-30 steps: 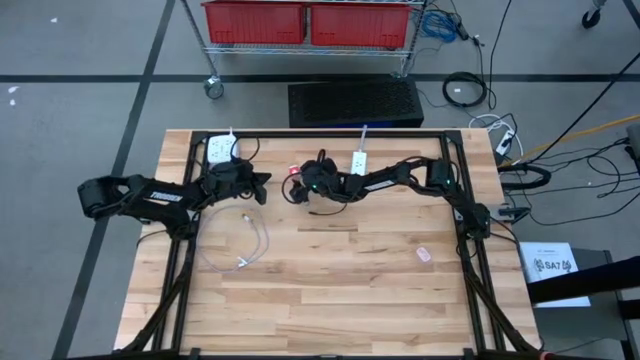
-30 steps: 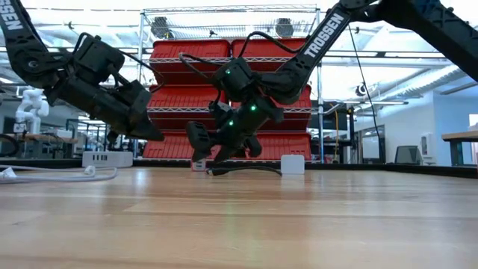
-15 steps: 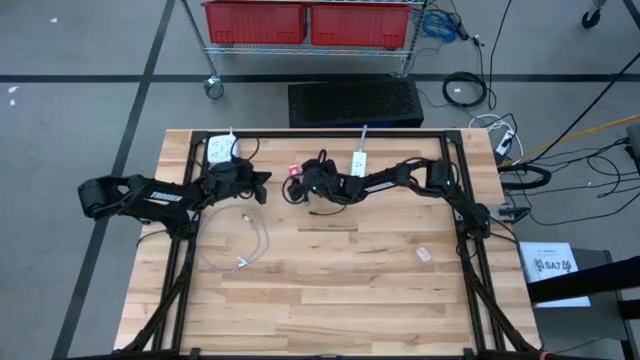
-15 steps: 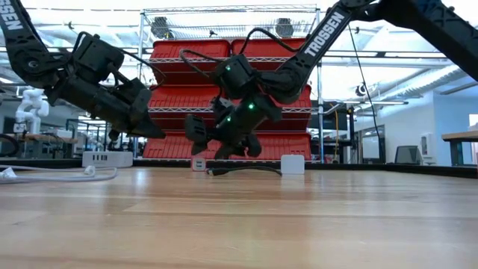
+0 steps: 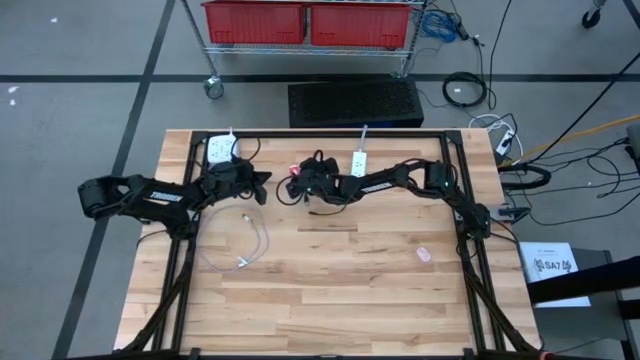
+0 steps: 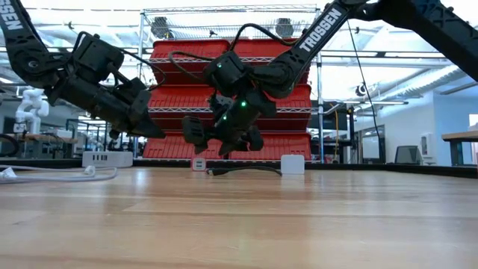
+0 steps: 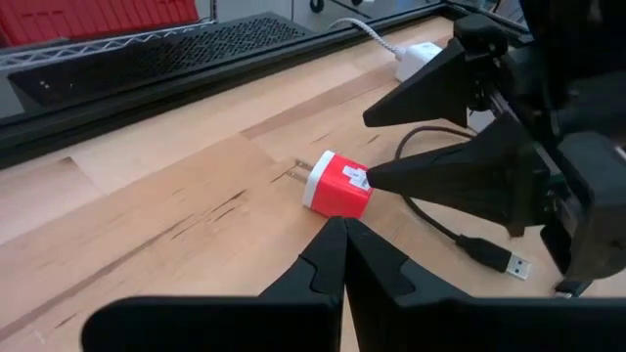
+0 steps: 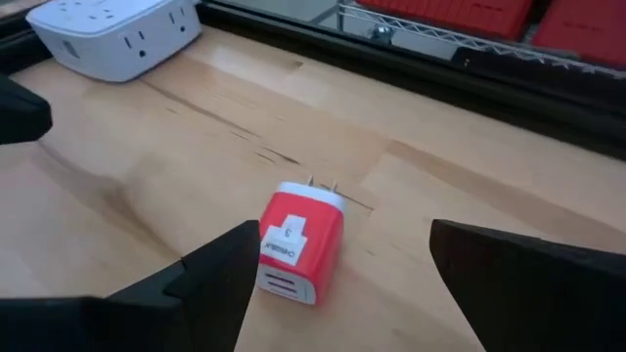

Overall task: Insert USB
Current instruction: Insert the red charger adapter into the right outlet extension

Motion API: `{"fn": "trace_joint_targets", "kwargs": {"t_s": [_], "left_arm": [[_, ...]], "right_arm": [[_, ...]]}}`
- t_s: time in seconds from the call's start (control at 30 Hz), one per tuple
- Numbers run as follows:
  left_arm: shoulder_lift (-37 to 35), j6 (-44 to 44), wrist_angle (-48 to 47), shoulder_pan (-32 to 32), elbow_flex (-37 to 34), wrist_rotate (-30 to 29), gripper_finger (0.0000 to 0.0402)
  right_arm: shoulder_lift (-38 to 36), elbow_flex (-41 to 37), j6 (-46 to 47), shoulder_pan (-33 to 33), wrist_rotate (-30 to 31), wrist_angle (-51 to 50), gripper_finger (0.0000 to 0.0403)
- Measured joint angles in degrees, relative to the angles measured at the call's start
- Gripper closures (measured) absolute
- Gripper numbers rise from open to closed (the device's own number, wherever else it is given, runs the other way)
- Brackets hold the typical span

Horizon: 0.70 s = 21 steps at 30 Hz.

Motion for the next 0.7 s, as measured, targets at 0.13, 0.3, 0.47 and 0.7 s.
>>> {"fn": "trace_joint_targets", "kwargs": {"t_s": [0.13,0.3,0.47,0.7], "left_arm": [[0.0,0.4,-0.1,0.0,0.0,0.0,0.0391],[0.0,0.5,-0.1,0.0,0.0,0.0,0.0391],[0.0,0.5,-0.2,-0.1,0.0,0.0,0.0391],[0.0,0.3,-0.4,-0.1,0.0,0.0,0.0391]], "right_arm": [[0.0,0.0,0.2,0.0,-0.6,1.1,0.0110],[1.0,0.1,1.1,-0.5,-1.7,1.3,0.0110],[4.5,2.8,1.7,-1.1,-5.2,1.7,0.0110],[8.5,11.1,-0.2,-0.5,-4.2,-7.4,0.0116]]}}
